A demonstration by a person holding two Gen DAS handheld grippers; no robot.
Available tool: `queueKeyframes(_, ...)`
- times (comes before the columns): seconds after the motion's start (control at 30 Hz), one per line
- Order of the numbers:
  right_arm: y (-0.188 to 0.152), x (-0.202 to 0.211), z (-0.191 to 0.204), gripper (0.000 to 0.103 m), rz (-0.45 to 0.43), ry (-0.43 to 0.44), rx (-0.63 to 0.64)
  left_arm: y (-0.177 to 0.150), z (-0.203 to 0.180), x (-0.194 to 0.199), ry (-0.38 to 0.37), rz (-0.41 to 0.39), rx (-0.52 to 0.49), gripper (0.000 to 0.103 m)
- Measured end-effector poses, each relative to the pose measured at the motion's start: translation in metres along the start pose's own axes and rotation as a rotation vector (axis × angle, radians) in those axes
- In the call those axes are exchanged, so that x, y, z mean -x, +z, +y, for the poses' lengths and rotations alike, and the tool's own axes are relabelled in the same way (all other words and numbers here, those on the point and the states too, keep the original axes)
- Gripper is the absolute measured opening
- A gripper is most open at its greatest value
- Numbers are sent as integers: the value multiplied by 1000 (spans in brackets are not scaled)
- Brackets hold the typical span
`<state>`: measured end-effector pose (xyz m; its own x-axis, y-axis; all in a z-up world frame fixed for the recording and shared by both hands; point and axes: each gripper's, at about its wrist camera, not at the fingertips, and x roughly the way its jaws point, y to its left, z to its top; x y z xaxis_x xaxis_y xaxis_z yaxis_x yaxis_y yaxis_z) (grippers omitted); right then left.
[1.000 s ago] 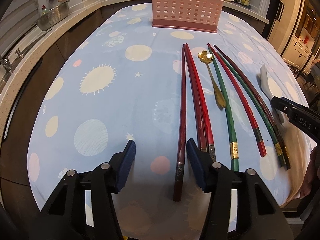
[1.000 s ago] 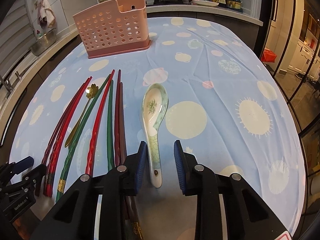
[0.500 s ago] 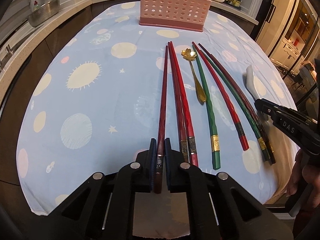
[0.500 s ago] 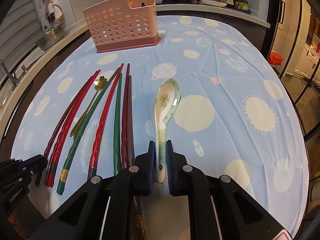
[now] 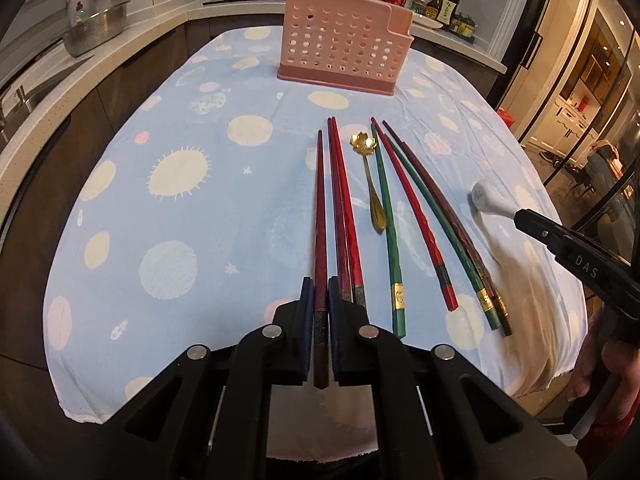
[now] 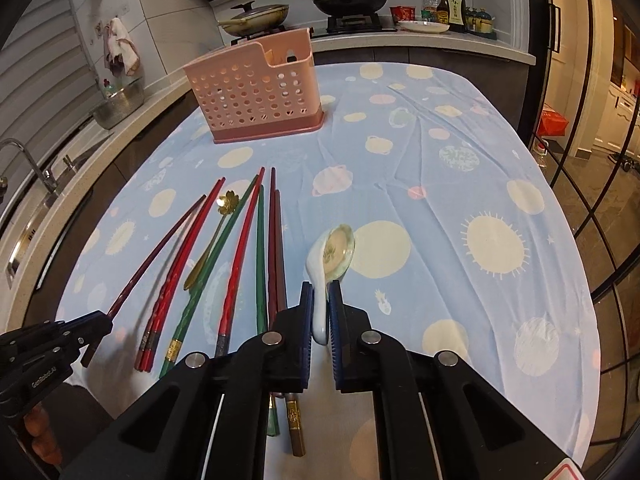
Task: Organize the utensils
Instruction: 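Lift and carry the chopstick with the left gripper while the right gripper carries the spoon to the pink caddy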
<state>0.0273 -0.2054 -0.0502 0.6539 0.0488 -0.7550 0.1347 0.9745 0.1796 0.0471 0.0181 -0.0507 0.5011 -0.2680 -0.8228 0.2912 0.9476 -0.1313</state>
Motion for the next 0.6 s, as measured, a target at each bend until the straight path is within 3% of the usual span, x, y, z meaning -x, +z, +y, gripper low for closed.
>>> queueKeyframes(0.6,69,20,4,6,-115,72,15,96,5,46,20,-221,-9,7)
